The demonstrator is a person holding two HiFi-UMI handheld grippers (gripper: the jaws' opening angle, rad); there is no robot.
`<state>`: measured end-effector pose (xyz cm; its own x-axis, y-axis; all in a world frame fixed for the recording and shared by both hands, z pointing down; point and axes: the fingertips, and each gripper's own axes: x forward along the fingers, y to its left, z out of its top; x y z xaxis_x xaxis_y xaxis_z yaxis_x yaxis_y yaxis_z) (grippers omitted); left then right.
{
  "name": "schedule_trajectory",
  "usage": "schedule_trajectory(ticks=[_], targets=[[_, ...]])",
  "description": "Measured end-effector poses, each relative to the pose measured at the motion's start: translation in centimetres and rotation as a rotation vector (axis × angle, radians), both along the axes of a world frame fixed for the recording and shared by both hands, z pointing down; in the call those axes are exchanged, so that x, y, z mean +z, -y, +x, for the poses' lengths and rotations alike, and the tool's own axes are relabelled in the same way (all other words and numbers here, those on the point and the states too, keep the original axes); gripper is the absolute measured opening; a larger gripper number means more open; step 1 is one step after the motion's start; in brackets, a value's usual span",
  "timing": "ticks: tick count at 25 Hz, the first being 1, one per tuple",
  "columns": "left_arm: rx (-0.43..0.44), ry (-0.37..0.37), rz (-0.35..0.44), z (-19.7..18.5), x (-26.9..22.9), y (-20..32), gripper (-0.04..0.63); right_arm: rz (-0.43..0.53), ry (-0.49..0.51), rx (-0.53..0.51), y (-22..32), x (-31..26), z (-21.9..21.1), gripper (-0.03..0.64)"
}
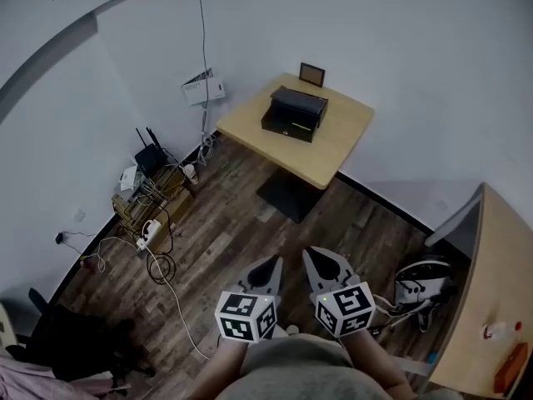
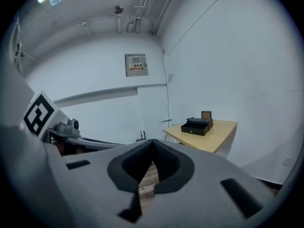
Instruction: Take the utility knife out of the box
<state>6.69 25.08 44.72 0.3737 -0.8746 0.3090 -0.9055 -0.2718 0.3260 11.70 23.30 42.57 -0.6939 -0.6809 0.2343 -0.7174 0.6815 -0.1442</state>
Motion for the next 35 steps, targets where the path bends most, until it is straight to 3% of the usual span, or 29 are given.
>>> schedule_trajectory(ticks=[7,19,26,35], targets=[[-0.026,-0.008,0.008,-0.5,-0.3,-0.5,0.005,0.029,-0.004,-0.008,-0.3,-0.4,0.0,0.000],[-0.054,-0.004,-0.015,-2.4,0.6,1.4,0.005,-0.029,0.032,-0.037,1.5,0.7,-1.7,0.002],[-0.053,-0.015,-0.037,-4.8,2.1,7.3,0.005,-0.033,-0.010,-0.064,6.5,1.8,-4.5,0.002],[-0.002,-0.028,-0.029,-7.7,1.7,18.8,0.005,-0.015,-0.001,-0.032,17.4,0.7,-8.0,0.000]])
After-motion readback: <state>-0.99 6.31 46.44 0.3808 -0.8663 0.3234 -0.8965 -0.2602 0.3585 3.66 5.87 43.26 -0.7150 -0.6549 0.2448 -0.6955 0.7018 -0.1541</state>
